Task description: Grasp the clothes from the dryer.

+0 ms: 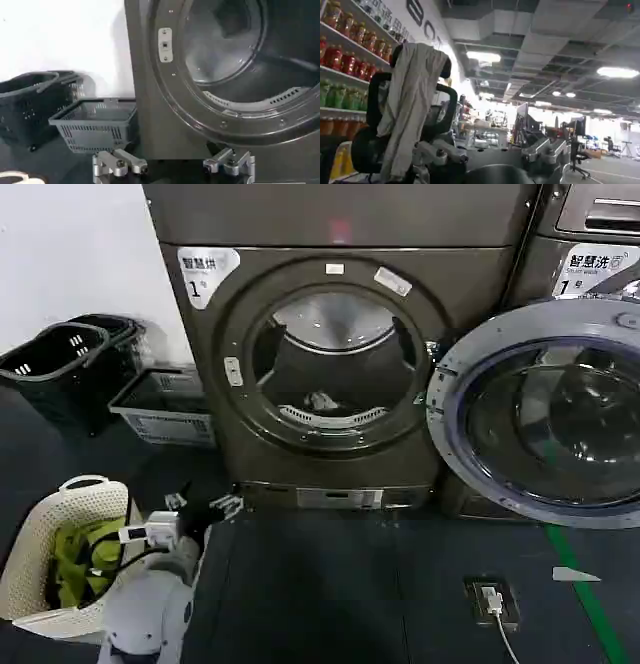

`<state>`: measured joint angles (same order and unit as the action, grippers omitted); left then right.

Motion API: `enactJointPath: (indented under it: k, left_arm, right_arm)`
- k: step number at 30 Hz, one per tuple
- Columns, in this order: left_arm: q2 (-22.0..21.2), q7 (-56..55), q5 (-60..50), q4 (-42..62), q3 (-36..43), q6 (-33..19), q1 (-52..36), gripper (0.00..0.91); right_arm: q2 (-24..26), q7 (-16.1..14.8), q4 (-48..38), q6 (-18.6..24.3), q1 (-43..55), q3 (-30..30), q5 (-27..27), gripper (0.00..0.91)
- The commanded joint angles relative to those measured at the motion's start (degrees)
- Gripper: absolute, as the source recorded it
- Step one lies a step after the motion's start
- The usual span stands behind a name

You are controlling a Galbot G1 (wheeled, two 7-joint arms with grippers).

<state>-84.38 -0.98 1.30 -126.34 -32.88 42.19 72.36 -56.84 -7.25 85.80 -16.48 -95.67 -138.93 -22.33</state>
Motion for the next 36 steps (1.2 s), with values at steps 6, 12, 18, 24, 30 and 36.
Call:
enactJointPath:
  k: [6,12,18,24,30,36]
  left_arm:
    - [0.0,0.0,-0.6,-0.1,0.1,2.8,0.5,0.907]
    - [0.4,0.2,-0.7,-0.6,0.1,2.8,0.5,0.907]
    - [0.4,0.3,-0.8,-0.7,-0.2,2.8,0.4,0.907]
    - [-0.2,0.5,-1.0,-0.5,0.2,2.8,0.6,0.907]
    - [-0.3,1.0,-1.2,-0.3,0.2,2.8,0.4,0.907]
    - [-0.2,1.0,-1.2,-0.3,0.4,2.8,0.3,0.907]
  right_arm:
    - [0.2,1.8,-0.8,3.6,0.2,0.9,-3.8,0.907]
    - [0.3,2.0,-0.2,2.9,0.6,1.4,-4.5,0.907]
    - [0.3,2.4,-0.1,2.8,0.9,1.9,-4.6,0.907]
    - [0.8,2.5,-1.2,2.8,0.7,1.2,-4.6,0.907]
    - [0.4,2.6,-1.5,2.9,0.7,0.9,-4.5,0.907]
    - [0.6,2.6,-2.2,3.0,0.4,0.4,-4.5,0.907]
